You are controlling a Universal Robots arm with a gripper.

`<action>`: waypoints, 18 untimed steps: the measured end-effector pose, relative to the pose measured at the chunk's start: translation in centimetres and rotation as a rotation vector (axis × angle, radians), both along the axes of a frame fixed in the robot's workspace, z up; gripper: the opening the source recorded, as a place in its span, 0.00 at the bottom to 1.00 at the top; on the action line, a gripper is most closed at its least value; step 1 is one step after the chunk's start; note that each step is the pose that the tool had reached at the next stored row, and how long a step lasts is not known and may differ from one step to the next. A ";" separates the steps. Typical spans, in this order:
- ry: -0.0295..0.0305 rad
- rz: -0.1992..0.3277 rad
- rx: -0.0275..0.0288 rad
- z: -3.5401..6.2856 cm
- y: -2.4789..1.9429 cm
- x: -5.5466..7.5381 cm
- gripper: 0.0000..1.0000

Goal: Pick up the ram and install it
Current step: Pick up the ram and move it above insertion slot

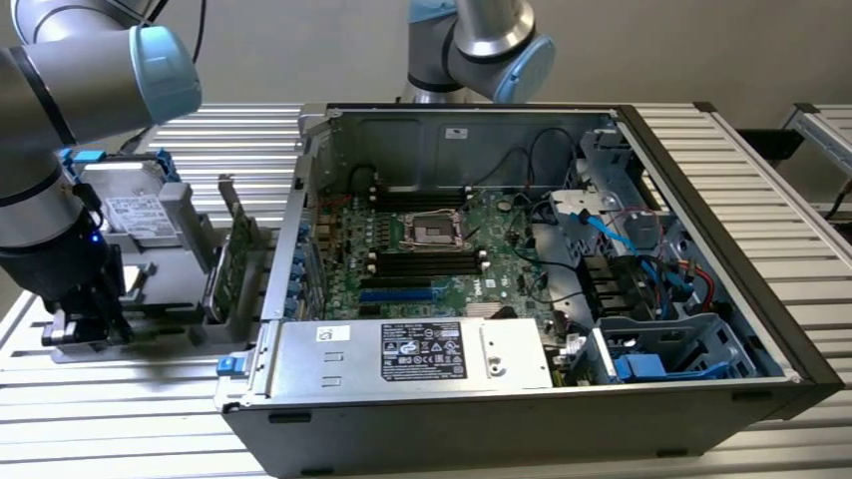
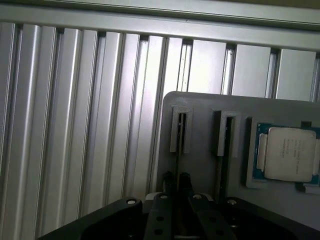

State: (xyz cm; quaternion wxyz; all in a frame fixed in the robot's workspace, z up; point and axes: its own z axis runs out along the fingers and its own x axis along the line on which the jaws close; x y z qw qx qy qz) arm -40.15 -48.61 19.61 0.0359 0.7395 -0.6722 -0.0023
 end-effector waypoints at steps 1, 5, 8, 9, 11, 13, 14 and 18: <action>0.0000 0.000 0.0000 0.13 0.00 0.0 0.16; 0.0000 0.000 0.0000 0.66 0.00 0.0 0.16; -0.0001 0.000 0.0000 1.11 0.00 0.0 0.16; -0.0001 0.000 0.0001 1.26 0.00 0.0 0.16; 0.0000 0.000 0.0001 1.59 0.00 0.0 0.16; 0.0002 0.000 -0.0002 1.92 0.00 0.0 0.16; 0.0000 0.000 -0.0002 2.08 0.00 0.0 0.16; 0.0000 0.000 0.0001 2.75 0.00 0.0 0.16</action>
